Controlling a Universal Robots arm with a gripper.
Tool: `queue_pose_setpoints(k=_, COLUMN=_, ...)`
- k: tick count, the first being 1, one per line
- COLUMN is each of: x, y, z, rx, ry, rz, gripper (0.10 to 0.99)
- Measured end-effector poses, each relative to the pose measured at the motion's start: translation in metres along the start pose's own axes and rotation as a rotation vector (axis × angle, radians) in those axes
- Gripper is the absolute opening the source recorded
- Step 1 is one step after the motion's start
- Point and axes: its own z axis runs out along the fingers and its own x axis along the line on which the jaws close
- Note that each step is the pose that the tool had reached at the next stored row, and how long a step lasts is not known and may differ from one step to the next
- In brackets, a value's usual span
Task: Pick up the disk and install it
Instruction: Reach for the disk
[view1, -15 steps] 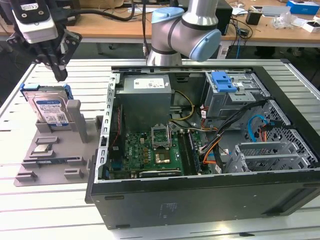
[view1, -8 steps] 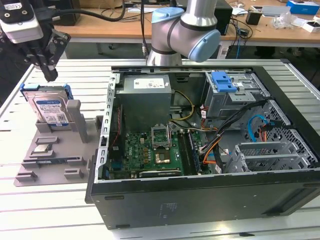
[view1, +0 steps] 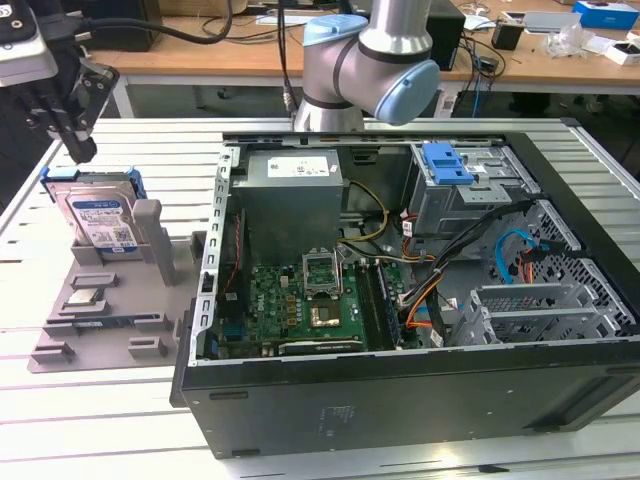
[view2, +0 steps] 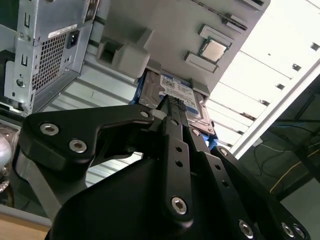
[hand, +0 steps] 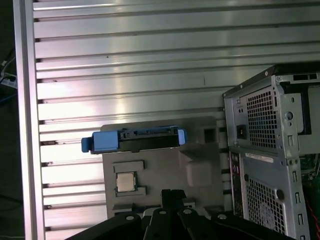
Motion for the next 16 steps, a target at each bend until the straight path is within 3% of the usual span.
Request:
queue_pose_setpoints(k=2, x=0.0041, y=0.0, z=-0.0001, rx=0.0, ry=0.0, rz=0.0, gripper=0.102)
queue_pose_setpoints(k=9, x=0.0343, y=0.0043, z=-0.0004, rx=0.002, ry=-0.0001, rz=0.0, gripper=0.102)
queue_pose_setpoints(k=16, x=0.0487, y=0.0038, z=0.0009, rx=0.002, ry=-0.0002, rz=0.0, gripper=0.102)
